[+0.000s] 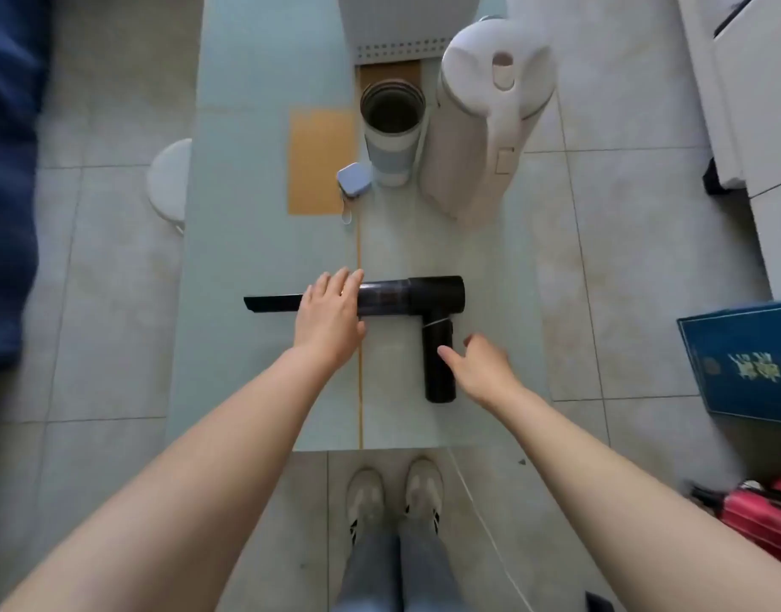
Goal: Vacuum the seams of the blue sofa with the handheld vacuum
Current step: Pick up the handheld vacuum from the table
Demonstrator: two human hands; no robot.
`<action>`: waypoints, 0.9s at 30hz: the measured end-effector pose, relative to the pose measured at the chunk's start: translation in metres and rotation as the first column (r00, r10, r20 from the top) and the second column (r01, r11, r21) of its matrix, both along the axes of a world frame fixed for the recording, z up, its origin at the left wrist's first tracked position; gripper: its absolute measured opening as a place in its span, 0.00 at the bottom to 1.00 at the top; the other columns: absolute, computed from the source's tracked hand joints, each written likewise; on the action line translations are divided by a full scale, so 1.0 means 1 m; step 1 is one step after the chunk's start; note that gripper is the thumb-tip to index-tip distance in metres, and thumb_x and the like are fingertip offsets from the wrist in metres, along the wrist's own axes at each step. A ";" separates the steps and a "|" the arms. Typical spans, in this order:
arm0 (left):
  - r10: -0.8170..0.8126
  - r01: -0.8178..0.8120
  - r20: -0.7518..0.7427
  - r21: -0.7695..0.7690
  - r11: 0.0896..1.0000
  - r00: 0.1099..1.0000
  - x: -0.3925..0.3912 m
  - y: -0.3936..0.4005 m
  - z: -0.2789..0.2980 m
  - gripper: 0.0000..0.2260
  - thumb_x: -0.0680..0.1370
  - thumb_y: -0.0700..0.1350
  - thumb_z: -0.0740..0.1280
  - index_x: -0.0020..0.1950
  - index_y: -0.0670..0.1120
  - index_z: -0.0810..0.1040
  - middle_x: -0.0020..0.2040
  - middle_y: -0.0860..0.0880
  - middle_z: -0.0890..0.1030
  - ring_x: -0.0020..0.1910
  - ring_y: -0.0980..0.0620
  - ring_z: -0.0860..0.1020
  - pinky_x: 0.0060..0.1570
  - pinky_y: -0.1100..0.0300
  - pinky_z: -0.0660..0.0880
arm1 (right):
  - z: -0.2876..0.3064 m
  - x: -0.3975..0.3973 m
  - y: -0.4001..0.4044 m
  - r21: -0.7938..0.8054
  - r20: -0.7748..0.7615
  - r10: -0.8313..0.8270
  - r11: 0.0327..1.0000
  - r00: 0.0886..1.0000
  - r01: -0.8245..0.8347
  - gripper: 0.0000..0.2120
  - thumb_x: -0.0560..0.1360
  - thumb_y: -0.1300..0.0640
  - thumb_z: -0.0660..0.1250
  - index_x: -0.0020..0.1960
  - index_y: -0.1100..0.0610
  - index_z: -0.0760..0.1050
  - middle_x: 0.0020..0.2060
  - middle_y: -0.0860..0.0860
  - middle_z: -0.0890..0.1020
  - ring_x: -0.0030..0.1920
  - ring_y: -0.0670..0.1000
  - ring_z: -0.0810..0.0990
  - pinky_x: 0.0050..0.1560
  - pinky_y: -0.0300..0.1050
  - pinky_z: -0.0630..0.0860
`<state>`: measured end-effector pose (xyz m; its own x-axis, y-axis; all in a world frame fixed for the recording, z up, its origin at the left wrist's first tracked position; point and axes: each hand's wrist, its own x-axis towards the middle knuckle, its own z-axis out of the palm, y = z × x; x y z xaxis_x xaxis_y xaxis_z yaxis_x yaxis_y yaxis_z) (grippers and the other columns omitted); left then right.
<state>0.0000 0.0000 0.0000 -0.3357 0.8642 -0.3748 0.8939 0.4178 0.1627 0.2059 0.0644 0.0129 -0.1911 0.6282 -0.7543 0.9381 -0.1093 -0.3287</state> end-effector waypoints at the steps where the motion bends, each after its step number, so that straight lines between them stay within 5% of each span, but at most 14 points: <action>1: -0.007 0.006 -0.013 -0.018 1.000 1.000 -0.001 0.004 -0.004 0.33 0.78 0.48 0.66 0.78 0.48 0.54 0.77 0.48 0.59 0.76 0.44 0.57 0.74 0.52 0.55 | -0.005 -0.002 0.001 -0.008 0.004 -0.009 1.000 1.000 0.009 0.29 0.84 0.45 0.62 0.73 0.67 0.66 0.70 0.64 0.74 0.71 0.65 0.73 0.66 0.53 0.71; 8: 0.017 -0.018 -0.011 -0.035 0.999 1.000 -0.002 0.011 -0.028 0.33 0.77 0.44 0.66 0.78 0.48 0.53 0.73 0.47 0.66 0.69 0.43 0.67 0.70 0.52 0.61 | -0.031 -0.015 0.001 0.003 -0.014 -0.066 0.998 0.998 0.066 0.27 0.81 0.45 0.67 0.67 0.67 0.69 0.64 0.64 0.77 0.64 0.65 0.76 0.58 0.51 0.74; 17: 0.030 -0.036 -0.085 -0.066 0.997 0.996 -0.008 0.006 -0.044 0.30 0.77 0.38 0.62 0.77 0.46 0.55 0.68 0.47 0.70 0.67 0.43 0.67 0.70 0.51 0.60 | -0.036 -0.027 0.000 -0.003 0.012 -0.058 0.998 0.998 0.058 0.29 0.79 0.52 0.72 0.70 0.68 0.65 0.68 0.65 0.73 0.68 0.64 0.74 0.62 0.51 0.72; 27: 0.049 -0.047 -0.104 0.021 0.999 0.993 -0.015 -0.018 -0.024 0.23 0.75 0.33 0.60 0.70 0.46 0.66 0.59 0.46 0.75 0.57 0.42 0.72 0.56 0.55 0.65 | -0.016 -0.028 -0.003 -0.052 -0.005 -0.114 0.992 0.993 0.114 0.25 0.78 0.56 0.72 0.67 0.68 0.67 0.63 0.63 0.75 0.62 0.64 0.77 0.55 0.52 0.74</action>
<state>-0.0151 -0.0178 -0.0245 -0.4136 0.8525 -0.3196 0.8852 0.4587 0.0781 0.1777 0.0610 -0.0034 -0.1264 0.6064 -0.7851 0.9160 -0.2324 -0.3269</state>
